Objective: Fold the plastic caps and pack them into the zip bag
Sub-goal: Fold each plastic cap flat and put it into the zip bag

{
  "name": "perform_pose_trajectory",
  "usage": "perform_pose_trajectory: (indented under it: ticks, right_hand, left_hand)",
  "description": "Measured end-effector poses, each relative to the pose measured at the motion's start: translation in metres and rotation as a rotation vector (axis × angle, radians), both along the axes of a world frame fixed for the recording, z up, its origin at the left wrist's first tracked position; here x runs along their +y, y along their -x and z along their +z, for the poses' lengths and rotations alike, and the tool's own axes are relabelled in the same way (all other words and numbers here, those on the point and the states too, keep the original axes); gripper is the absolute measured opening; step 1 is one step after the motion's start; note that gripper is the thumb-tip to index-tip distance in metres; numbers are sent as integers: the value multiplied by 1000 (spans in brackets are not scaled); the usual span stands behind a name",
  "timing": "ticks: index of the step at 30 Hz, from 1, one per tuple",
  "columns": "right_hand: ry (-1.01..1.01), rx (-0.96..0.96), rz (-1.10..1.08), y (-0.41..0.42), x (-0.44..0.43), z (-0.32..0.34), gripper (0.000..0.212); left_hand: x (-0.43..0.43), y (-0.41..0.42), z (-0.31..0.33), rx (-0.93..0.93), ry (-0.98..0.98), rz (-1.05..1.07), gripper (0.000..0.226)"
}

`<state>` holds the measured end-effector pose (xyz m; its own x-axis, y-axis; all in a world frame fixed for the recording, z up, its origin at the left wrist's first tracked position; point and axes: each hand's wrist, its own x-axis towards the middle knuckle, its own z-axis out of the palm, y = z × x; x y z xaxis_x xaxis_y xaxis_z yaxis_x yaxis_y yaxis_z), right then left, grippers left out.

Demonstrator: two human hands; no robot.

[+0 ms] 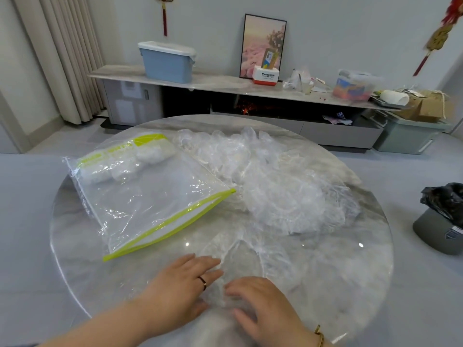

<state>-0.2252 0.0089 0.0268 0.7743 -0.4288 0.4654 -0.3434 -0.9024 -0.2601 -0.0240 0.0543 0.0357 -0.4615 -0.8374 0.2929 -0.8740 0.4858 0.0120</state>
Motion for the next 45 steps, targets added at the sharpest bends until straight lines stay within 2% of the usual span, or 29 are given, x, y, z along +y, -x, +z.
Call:
perform_pose_trajectory:
  ticks: [2,3,6,9,11,13,15,16,18,19,20,22,23,24,25,27,30,33,35,36,37,39,40,43,45]
  right_hand:
    - [21,142,-40,9,-1,-2,45]
    - [36,216,-59,13,-1,0,48]
    - [71,301,-153,27,-5,7,39]
    - [15,381,-253,35,-7,12,33]
    - [10,352,-286,33,-7,10,27]
    - [-137,251,-333,29,-6,12,20]
    - [-342,122,-413,23,-12,11,34]
    - [-460,65,-428,23,-14,11,37]
    - [-543,-52,-435,24,-18,16,36]
    - [-546,-50,-418,26,-18,19,35]
    - [-523,-25,-395,29,-20,16,33]
    - [-477,71,-376,32,-20,16,35]
    - [-402,98,-396,33,-21,16,33]
    - [-328,79,-403,34,-22,17,24]
    - [-230,77,-403,34,-25,20,18]
    - [-192,190,-384,34,-28,23,37]
    - [-251,269,-275,28,-19,27,57]
    - [-186,381,-204,19,-9,24,41]
    - [-235,456,-156,13,-6,26,61]
    - [-275,477,-169,16,-6,24,69]
    - [-302,471,-182,20,-8,22,63]
    - [-384,427,-228,24,-14,23,36]
    - [-391,406,-241,25,-14,23,34]
    - [-419,371,-254,26,-17,20,34]
    - [-436,366,-267,26,-18,22,46]
  left_hand:
    - [-1,0,-5,-24,-14,-7,39]
    - [-1,-1,-5,-9,-22,11,35]
    - [-3,-6,-5,48,11,35,41]
    - [-4,-5,-4,52,59,51,37]
    - [-3,-4,-2,98,29,107,30]
    - [0,-1,0,285,-87,218,11]
    - [3,4,9,665,-236,369,24]
    - [3,6,14,857,-336,416,22]
    - [4,3,22,1013,-352,417,24]
    - [6,1,27,1000,-359,386,25]
    - [10,-1,30,905,-396,333,34]
    - [14,-6,31,620,-456,208,75]
    - [16,-5,29,502,-496,159,85]
    - [15,-4,23,329,-495,102,85]
    - [12,-5,18,174,-398,41,79]
    - [10,-7,13,114,-307,25,59]
    - [8,-9,5,197,-240,-56,36]
    - [4,-5,12,207,-227,-22,29]
    - [2,-4,11,290,-194,36,21]
    - [3,-2,14,374,-236,77,20]
    - [5,1,19,559,-285,110,20]
    - [4,6,22,935,-378,239,19]
    - [4,9,20,1030,-404,253,27]
    - [2,9,24,1077,-472,334,27]
    - [0,2,25,1072,-507,372,24]
